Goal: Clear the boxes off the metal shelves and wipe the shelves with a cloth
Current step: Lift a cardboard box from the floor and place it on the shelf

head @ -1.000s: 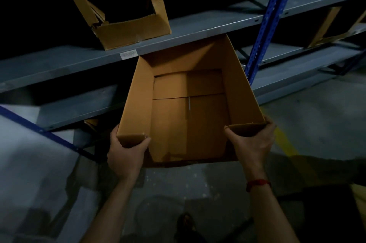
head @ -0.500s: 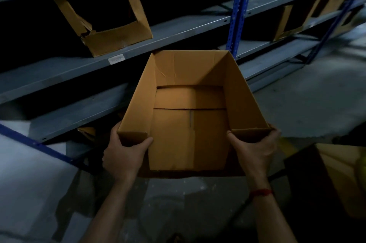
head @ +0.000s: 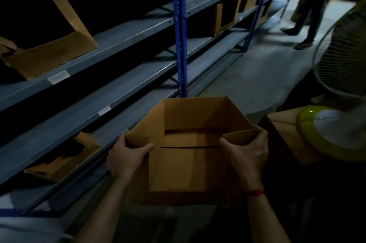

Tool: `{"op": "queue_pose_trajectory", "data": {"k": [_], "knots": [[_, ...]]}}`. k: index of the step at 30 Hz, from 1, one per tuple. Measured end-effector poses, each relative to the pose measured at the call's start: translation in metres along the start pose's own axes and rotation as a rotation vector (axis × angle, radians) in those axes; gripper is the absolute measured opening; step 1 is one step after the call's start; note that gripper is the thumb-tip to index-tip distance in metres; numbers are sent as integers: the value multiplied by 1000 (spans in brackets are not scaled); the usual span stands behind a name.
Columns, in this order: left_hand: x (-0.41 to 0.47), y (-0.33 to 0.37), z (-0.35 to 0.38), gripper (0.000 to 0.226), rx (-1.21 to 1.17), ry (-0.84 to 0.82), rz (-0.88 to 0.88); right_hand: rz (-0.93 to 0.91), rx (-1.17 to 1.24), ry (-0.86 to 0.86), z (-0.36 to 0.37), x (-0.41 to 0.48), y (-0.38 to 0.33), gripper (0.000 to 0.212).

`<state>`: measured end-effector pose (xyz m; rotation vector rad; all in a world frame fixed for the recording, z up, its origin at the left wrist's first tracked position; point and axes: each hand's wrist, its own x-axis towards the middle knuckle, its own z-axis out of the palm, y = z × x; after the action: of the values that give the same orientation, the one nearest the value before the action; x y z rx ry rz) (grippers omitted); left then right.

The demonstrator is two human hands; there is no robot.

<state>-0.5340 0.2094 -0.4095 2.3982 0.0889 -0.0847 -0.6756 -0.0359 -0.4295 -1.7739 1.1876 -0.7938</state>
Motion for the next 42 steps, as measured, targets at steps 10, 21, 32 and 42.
{"op": "queue_pose_trajectory", "data": {"k": [10,21,32,42], "knots": [[81,33,74,62,5,-130,49,95,-46,90,42,68,25,106],[211,129,195,54,1,-167,44,204,-33,139,123,225,45,107],[336,178,319,53,-10,-227,90,246,-92,181,193,345,67,105],[435,145,447,66,-35,-319,105,306,-85,217,300,394,146,102]]}}
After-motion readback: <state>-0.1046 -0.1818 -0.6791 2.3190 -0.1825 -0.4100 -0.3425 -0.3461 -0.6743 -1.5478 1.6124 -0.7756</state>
